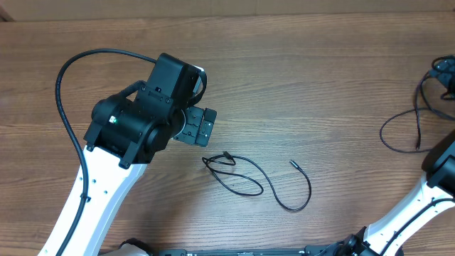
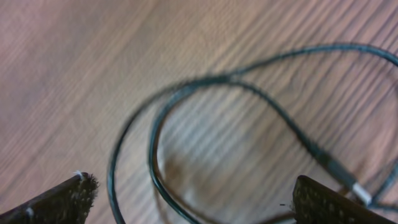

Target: Untangle cables

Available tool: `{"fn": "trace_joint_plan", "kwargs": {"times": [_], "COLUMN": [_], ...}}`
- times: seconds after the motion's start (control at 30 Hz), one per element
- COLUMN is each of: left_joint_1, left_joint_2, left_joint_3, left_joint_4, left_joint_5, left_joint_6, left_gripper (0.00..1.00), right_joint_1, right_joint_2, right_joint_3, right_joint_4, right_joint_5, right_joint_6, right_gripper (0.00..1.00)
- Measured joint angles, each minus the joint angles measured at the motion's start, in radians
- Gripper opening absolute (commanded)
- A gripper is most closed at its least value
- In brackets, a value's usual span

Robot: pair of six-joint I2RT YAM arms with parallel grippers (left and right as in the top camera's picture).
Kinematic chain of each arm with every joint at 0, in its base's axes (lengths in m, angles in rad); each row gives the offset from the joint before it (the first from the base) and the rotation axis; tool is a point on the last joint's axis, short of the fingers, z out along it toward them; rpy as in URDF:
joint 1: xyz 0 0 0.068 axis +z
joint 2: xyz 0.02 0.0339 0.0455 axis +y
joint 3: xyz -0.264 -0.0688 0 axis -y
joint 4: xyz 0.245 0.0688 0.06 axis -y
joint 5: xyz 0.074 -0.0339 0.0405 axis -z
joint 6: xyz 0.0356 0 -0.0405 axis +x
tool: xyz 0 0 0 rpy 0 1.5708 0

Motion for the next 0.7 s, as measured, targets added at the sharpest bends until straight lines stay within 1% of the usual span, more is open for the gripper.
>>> {"fn": "trace_joint_plan", "kwargs": {"times": [0.13, 0.27, 0.37, 0.47, 0.5, 0.53, 0.57, 0.6, 0.7], "left_joint_1": [0.0, 0.0, 0.0, 0.0, 0.0, 0.0, 0.0, 0.0, 0.0], "left_joint_2": [0.0, 0.0, 0.0, 0.0, 0.0, 0.0, 0.0, 0.0, 0.001], "left_joint_3": [0.0, 0.0, 0.0, 0.0, 0.0, 0.0, 0.0, 0.0, 0.0], "left_joint_4": [0.0, 0.0, 0.0, 0.001, 0.0, 0.0, 0.0, 0.001, 0.0], "left_joint_5": [0.0, 0.0, 0.0, 0.0, 0.0, 0.0, 0.0, 0.0, 0.0], "left_joint_6": [0.0, 0.0, 0.0, 0.0, 0.0, 0.0, 0.0, 0.0, 0.0], "left_gripper": [1.0, 1.0, 1.0, 1.0, 0.99, 1.0, 1.0, 1.0, 1.0], "right_joint_1": [0.0, 0.008, 0.02, 0.04, 0.045, 0.062, 0.077, 0.099, 0.16], "right_joint_2": [-0.008, -0.045, -0.087, -0.125, -0.127, -0.129, -0.129, -0.129, -0.129], "right_joint_3": [0.0, 0.0, 0.0, 0.003, 0.003, 0.005, 0.007, 0.007, 0.007], "right_joint_4": [-0.06, -0.13, -0.201, -0.31, -0.34, -0.42, -0.467, -0.554, -0.682], "right_joint_5": [-0.062, -0.164, -0.304, -0.55, -0.592, -0.687, -0.728, -0.763, -0.795], "right_joint_6": [0.0, 0.0, 0.004, -0.005, -0.013, -0.043, -0.074, -0.127, -0.224], "right_gripper": [1.0, 1.0, 1.0, 1.0, 1.0, 1.0, 1.0, 1.0, 1.0]}}
